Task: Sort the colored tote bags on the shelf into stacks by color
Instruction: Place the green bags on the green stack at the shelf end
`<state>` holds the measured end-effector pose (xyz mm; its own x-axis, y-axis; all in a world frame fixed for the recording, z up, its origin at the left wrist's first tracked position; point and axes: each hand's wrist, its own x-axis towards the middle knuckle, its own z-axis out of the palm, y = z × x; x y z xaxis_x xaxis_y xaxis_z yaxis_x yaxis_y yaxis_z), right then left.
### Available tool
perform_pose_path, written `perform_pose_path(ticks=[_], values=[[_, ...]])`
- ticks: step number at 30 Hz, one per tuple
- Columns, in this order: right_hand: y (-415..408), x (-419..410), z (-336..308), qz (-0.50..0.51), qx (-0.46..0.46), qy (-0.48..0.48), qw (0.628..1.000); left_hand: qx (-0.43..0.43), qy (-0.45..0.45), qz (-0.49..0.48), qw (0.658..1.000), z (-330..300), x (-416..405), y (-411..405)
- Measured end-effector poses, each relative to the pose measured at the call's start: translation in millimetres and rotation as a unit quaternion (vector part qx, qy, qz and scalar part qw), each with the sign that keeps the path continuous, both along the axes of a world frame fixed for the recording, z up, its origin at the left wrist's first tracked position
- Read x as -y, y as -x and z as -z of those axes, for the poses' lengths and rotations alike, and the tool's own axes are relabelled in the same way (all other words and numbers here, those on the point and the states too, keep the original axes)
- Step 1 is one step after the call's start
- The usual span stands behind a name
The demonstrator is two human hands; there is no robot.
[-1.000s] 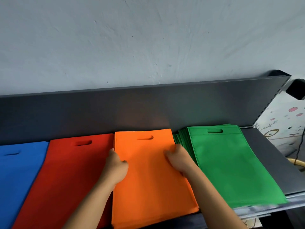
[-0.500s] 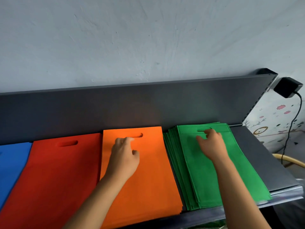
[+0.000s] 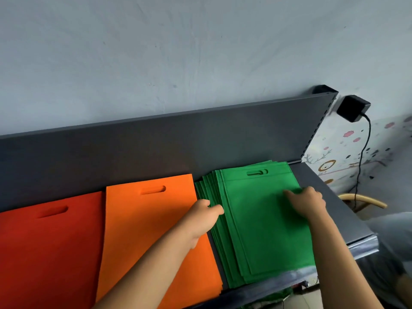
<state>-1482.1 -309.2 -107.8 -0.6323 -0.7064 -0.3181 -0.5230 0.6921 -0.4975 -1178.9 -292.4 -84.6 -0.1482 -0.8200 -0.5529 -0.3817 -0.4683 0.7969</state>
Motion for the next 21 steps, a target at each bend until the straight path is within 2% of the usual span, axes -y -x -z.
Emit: perform_pose_path(ticks=[4,6,9,14,16,21], values=[[-3.8,-3.9,-3.1,-0.023,0.113,0.075,0.99,-0.044,-0.033,-0.085,0.995,8.3,15.8,10.2],[-7.3,-1.8,-5.4,-0.043,0.166,0.076,0.982,-0.041,-0.026,-0.107,0.993,8.3,23.8,11.3],[-1.4,4.2,-11.7,-0.045,0.228,0.086,0.969,-0.013,-0.02,-0.102,0.994,8.2,33.0,9.2],[-3.0,5.6,-15.4,-0.069,0.291,0.037,0.954,-0.007,-0.01,-0.079,0.997,15.0,32.1,5.6],[-14.2,6.8,-14.2,-0.092,0.291,0.025,0.952,-0.001,0.003,-0.067,0.998,20.8,30.7,5.2],[-28.9,10.2,-4.8,-0.117,0.216,0.047,0.968,0.018,-0.018,-0.052,0.998,22.2,30.8,3.7]])
